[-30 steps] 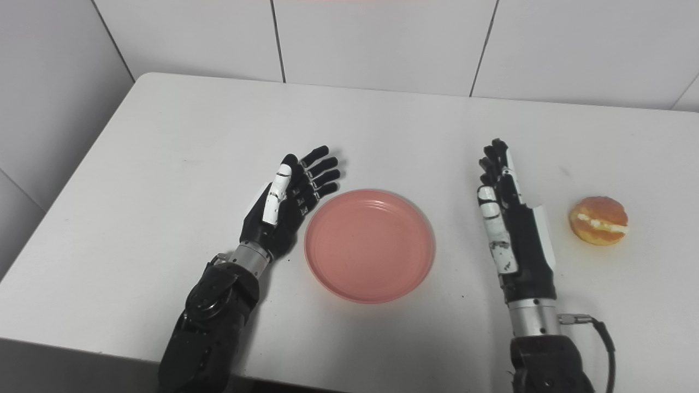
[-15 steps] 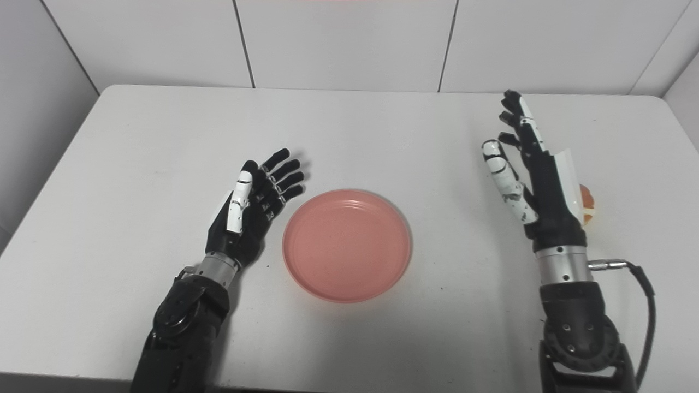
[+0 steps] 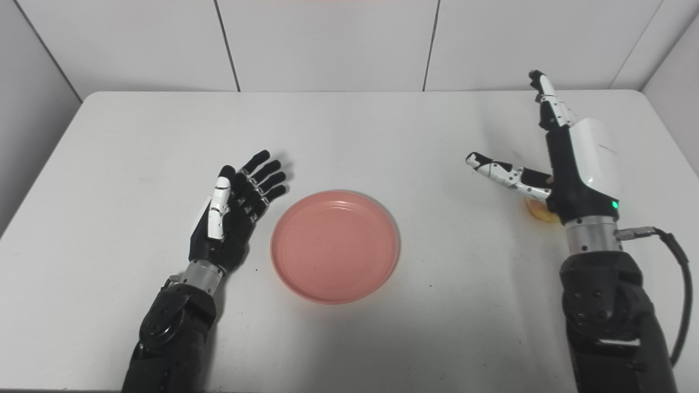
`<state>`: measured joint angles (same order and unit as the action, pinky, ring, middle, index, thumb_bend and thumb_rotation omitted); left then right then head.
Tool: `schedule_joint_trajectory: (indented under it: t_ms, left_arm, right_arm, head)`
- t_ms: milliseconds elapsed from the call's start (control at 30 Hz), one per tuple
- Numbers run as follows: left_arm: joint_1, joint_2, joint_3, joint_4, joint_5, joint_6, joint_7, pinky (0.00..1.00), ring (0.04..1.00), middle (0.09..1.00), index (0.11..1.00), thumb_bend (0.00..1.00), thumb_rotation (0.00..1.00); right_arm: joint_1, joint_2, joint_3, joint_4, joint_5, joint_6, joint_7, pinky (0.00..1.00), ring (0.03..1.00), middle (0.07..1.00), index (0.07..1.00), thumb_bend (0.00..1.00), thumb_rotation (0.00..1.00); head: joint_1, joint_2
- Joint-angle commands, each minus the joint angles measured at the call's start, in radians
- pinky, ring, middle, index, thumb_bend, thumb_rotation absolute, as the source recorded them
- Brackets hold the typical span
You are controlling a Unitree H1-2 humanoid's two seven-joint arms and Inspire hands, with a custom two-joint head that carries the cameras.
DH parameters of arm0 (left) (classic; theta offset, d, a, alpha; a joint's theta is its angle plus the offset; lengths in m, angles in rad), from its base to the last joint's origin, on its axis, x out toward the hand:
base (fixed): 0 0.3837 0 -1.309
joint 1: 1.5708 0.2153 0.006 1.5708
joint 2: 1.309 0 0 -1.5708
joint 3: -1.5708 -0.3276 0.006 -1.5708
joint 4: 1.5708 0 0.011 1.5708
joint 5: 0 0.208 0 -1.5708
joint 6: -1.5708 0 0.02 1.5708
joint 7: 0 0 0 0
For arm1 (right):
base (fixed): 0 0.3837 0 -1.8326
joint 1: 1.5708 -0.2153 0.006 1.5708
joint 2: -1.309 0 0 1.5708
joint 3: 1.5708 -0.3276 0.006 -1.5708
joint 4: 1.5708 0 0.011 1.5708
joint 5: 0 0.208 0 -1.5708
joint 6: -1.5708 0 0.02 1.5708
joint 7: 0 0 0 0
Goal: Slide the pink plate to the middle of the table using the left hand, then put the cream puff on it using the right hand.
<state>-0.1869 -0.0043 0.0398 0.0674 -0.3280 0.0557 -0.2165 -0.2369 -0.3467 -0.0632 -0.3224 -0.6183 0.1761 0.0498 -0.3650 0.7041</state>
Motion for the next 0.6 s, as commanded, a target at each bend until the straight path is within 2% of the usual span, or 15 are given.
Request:
schedule_joint_trajectory:
  t_ms: [0, 33, 67, 167, 367, 467, 567]
  left_arm:
    - [-0.007, 0.010, 0.005, 0.016, -0.010, -0.010, -0.014, 0.85, 0.847, 0.850, 0.835, 0.46, 1.00]
    - [-0.006, 0.011, 0.006, 0.019, -0.013, -0.014, -0.016, 0.85, 0.848, 0.851, 0.836, 0.46, 1.00]
    - [-0.005, 0.014, 0.009, 0.022, -0.017, -0.017, -0.019, 0.85, 0.849, 0.851, 0.836, 0.46, 1.00]
    - [-0.005, 0.022, 0.019, 0.041, -0.033, -0.026, -0.034, 0.85, 0.849, 0.851, 0.836, 0.45, 1.00]
    - [-0.015, 0.039, 0.034, 0.109, -0.061, -0.065, -0.083, 0.87, 0.854, 0.853, 0.836, 0.46, 1.00]
    - [-0.018, 0.045, 0.038, 0.131, -0.069, -0.076, -0.099, 0.87, 0.856, 0.852, 0.835, 0.48, 1.00]
    - [-0.021, 0.051, 0.042, 0.145, -0.075, -0.079, -0.110, 0.86, 0.854, 0.851, 0.835, 0.47, 1.00]
  right_arm:
    - [-0.020, -0.031, -0.020, -0.026, -0.013, 0.016, -0.002, 0.78, 0.901, 0.951, 0.946, 0.79, 0.57]
    - [-0.018, -0.036, -0.022, -0.023, -0.015, 0.019, 0.001, 0.79, 0.912, 0.960, 0.950, 0.80, 0.57]
    - [-0.016, -0.039, -0.022, -0.027, -0.023, 0.032, 0.008, 0.79, 0.916, 0.964, 0.952, 0.80, 0.57]
    - [-0.013, -0.048, -0.020, -0.038, -0.064, 0.068, 0.029, 0.80, 0.928, 0.976, 0.960, 0.82, 0.57]
    - [-0.018, -0.072, -0.014, -0.056, -0.147, 0.138, 0.078, 0.77, 0.945, 0.991, 0.983, 0.86, 0.58]
    - [-0.023, -0.095, -0.012, -0.054, -0.187, 0.173, 0.119, 0.80, 0.963, 0.997, 0.994, 0.87, 0.60]
    - [-0.027, -0.114, -0.014, -0.037, -0.204, 0.186, 0.138, 0.78, 0.950, 0.995, 0.991, 0.89, 0.58]
  head:
    - [-0.027, -0.006]
    - [-0.027, -0.006]
    - [-0.062, -0.013]
    - [-0.101, -0.019]
    - [-0.163, -0.028]
    - [-0.179, -0.030]
    - [-0.199, -0.031]
